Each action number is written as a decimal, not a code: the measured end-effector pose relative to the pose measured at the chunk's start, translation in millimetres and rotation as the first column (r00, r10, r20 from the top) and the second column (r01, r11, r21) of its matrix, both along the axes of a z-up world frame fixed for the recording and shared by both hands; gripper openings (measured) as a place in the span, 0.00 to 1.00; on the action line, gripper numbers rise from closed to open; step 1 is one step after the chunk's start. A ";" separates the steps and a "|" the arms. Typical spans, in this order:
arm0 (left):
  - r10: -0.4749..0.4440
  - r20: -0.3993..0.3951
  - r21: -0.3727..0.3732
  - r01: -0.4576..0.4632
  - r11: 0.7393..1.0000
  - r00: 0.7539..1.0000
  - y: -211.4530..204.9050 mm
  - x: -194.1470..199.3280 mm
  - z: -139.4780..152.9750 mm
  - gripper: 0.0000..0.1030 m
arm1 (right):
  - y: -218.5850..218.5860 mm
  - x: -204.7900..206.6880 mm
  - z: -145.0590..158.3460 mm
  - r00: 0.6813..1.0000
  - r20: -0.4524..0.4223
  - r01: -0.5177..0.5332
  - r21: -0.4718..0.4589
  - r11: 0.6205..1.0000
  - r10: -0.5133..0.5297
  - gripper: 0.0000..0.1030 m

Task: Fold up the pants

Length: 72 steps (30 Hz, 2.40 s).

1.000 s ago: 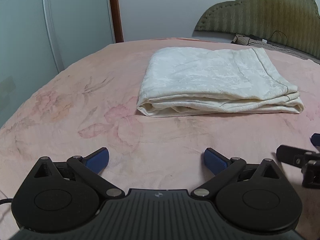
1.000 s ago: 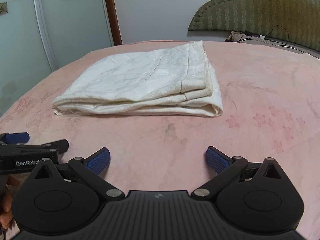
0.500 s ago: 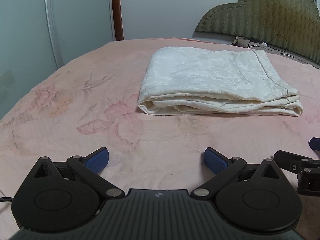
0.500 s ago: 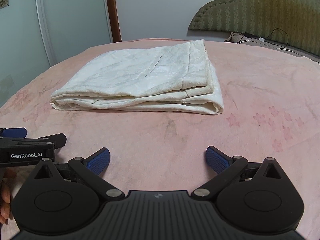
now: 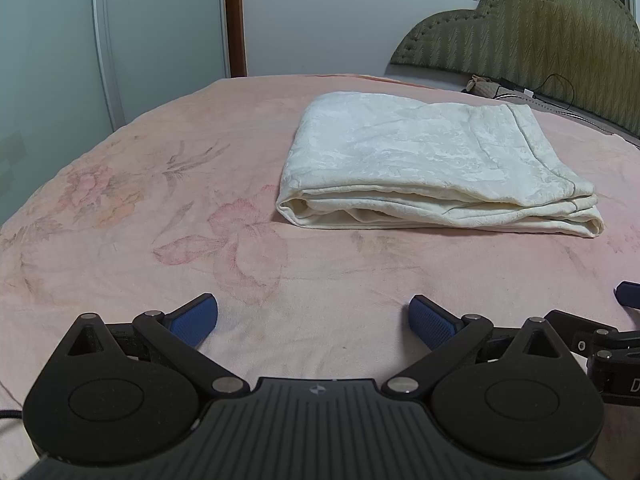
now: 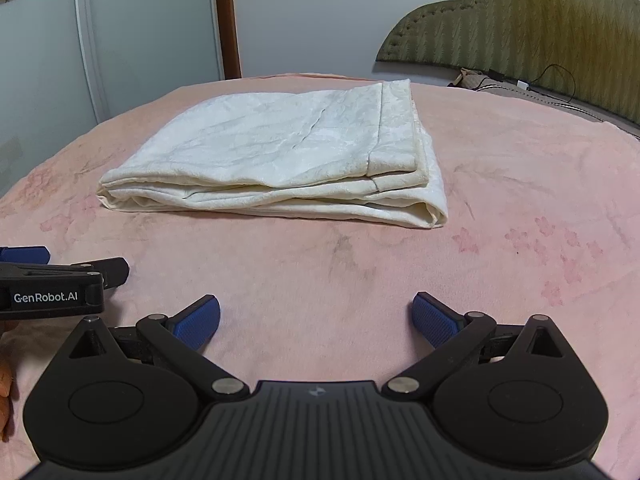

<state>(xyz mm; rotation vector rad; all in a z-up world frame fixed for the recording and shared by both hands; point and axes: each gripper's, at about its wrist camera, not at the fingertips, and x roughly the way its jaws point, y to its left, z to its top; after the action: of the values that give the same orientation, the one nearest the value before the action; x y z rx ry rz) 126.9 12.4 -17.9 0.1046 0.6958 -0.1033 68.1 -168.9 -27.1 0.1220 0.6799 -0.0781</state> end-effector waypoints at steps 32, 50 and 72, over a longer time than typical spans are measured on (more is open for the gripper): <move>-0.083 0.002 0.000 0.083 0.997 0.997 -6.5 -6.1 -1.3 1.00 | -2.3 -5.8 -1.2 0.998 -0.003 0.057 -0.007 0.998 -0.057 1.00; -0.096 0.004 -0.005 0.096 0.995 0.995 -5.8 -5.4 -1.7 1.00 | -2.9 -5.9 -1.7 0.998 -0.003 0.059 -0.008 0.998 -0.060 1.00; -0.103 0.006 -0.005 0.103 0.995 0.995 -6.0 -5.3 -2.0 1.00 | -1.1 -4.0 -1.9 0.995 -0.005 0.098 -0.008 0.995 -0.098 1.00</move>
<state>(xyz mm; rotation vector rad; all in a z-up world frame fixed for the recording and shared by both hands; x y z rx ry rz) 121.6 6.4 -19.9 0.1356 0.6839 -0.2038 64.0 -169.9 -29.0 0.1480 0.6787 -0.1756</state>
